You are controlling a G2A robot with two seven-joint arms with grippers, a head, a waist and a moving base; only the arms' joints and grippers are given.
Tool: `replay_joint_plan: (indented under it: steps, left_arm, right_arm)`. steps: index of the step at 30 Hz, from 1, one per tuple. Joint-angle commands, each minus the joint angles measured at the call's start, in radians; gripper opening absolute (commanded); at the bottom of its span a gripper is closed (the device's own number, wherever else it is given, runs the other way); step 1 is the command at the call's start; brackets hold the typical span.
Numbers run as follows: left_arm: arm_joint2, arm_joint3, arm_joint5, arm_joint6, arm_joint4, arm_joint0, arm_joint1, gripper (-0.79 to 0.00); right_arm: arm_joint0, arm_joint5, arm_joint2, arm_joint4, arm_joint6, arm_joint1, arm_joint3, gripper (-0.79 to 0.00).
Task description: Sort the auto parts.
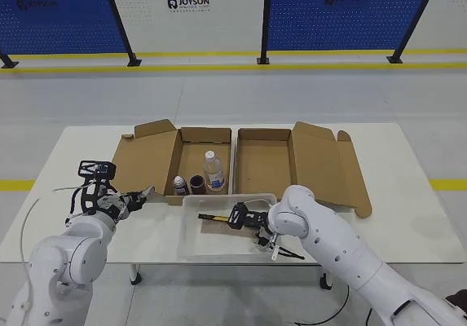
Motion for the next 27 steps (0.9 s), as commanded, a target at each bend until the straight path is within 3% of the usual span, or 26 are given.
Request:
replay_joint_plan:
  steps: [1,27]
  left_arm:
    - [0.0,0.0,0.0,0.0,0.0,0.0,0.0,0.0]
    - [0.0,0.0,0.0,0.0,0.0,0.0,0.0,0.0]
  right_arm:
    - [0.001,0.001,-0.002,0.001,0.002,0.0,0.006,-0.462]
    - [-0.022,0.004,-0.017,0.015,-0.098,-0.007,0.055,-0.437]
